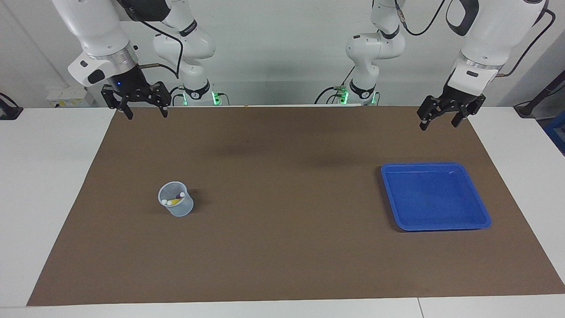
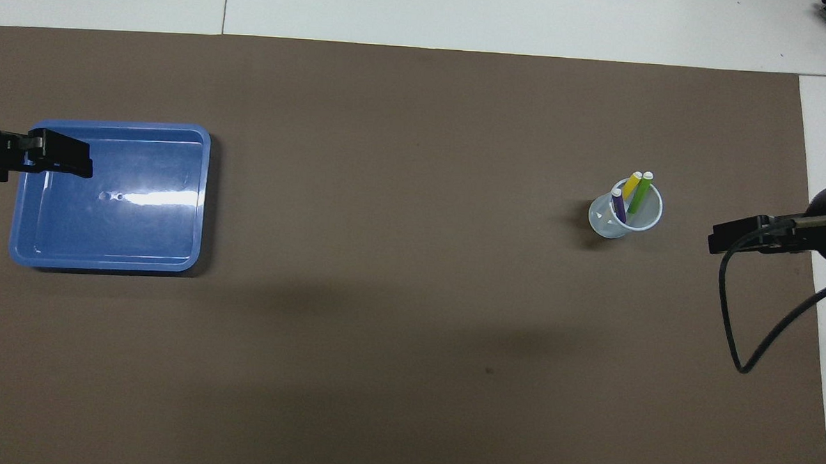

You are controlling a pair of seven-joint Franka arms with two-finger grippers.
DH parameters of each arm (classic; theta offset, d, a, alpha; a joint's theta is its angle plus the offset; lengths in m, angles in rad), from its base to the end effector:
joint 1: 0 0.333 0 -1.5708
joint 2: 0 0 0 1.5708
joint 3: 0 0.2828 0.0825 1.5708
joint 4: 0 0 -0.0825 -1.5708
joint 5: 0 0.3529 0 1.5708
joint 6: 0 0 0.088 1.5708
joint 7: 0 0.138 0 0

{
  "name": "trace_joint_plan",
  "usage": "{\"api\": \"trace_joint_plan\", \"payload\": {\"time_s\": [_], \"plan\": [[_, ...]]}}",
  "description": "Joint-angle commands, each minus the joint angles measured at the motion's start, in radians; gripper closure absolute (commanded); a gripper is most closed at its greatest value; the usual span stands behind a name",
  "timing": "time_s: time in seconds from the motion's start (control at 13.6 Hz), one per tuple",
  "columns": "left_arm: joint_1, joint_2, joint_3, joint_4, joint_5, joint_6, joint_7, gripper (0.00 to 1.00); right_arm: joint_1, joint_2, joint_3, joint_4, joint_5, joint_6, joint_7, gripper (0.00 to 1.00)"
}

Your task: Right arm passes pens to left for tray arrangement

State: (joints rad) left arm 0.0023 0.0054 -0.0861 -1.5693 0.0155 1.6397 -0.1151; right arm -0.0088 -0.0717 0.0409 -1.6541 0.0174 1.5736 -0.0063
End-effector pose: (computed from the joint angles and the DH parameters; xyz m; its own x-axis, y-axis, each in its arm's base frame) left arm 0.5323 -0.0426 0.5645 0.9973 0.0304 0.0663 0.0310 -0.9995 -0.0075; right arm 0.5023 0.0191 0.5606 0.9992 0.0382 -0.0088 0.0381 -0.9992 -0.0145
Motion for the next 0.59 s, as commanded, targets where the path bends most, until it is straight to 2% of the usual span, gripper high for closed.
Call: {"api": "trace_joint_plan", "payload": {"time_s": [0.0, 0.52], "plan": [[-0.010, -0.028, 0.011, -0.032, 0.015, -0.001, 0.003, 0.00, -0.016, -0.028, 0.004, -0.030, 0.015, -0.001, -0.037, 0.00], [-0.010, -0.028, 0.011, -0.032, 0.015, -0.001, 0.003, 0.00, -0.020, -0.030, 0.002, -0.029, 0.013, -0.006, -0.072, 0.00]]}}
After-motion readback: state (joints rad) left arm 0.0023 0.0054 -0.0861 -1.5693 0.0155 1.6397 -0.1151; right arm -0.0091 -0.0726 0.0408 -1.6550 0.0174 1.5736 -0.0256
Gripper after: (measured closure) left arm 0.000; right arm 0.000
